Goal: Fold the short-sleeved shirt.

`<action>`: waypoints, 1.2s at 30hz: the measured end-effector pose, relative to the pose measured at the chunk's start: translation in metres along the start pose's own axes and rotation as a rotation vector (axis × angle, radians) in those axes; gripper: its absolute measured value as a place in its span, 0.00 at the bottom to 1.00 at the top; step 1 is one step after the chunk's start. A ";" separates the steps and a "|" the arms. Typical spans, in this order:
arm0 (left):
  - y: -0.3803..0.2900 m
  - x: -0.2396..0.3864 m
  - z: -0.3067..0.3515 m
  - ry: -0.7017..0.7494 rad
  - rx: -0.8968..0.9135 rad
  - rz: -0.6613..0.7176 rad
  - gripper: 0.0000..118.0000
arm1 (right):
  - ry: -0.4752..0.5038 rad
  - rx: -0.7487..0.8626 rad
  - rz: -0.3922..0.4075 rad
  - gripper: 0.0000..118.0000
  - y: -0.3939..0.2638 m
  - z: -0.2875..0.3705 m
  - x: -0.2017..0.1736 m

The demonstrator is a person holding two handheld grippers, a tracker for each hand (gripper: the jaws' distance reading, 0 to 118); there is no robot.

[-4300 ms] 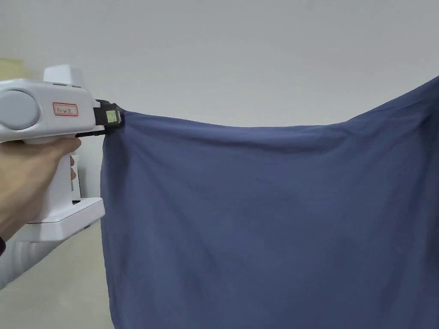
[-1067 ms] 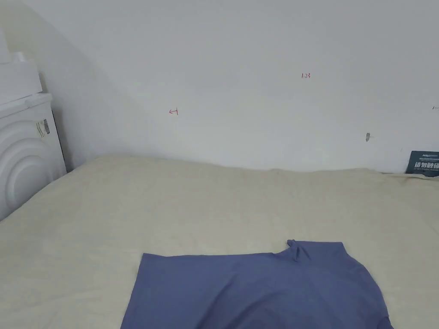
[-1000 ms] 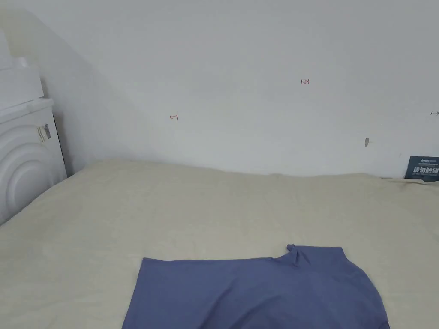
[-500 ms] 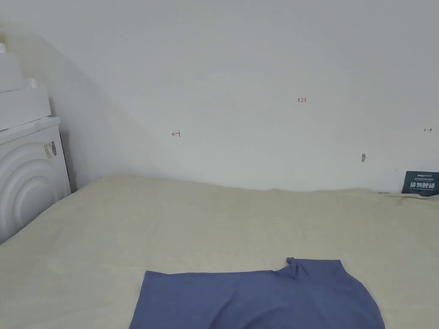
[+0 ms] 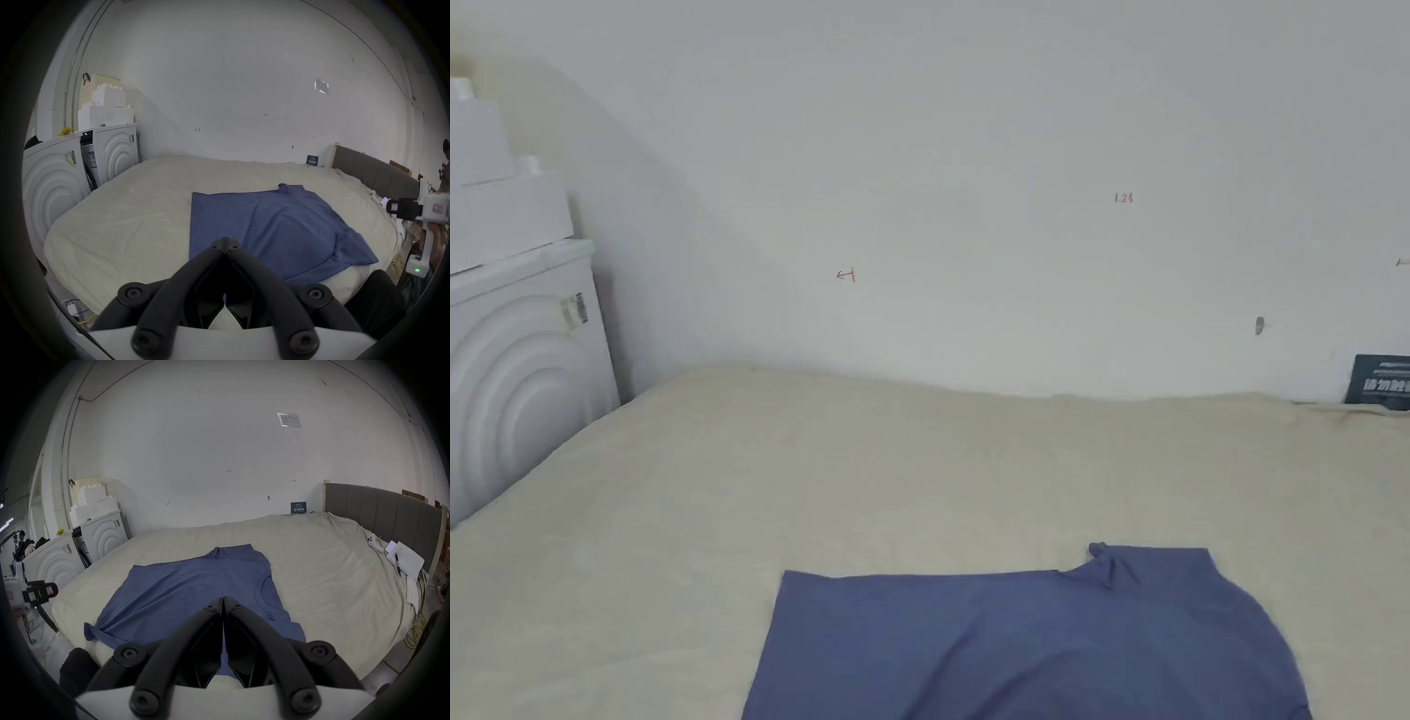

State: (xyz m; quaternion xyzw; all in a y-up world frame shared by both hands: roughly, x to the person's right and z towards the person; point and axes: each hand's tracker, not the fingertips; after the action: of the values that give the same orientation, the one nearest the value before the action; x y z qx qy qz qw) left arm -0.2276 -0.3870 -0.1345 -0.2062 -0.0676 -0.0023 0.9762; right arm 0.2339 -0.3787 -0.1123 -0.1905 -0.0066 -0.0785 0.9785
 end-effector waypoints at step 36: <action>-0.077 -0.011 -0.124 0.063 -0.475 0.082 0.09 | -0.119 -0.202 -0.039 0.10 -0.053 -0.005 0.051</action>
State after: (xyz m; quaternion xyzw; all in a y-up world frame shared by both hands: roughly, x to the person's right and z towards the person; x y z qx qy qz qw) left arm -0.2250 -0.5076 -0.2174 -0.4321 -0.0264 0.0153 0.9013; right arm 0.2757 -0.4365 -0.0949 -0.2921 -0.0603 -0.0866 0.9506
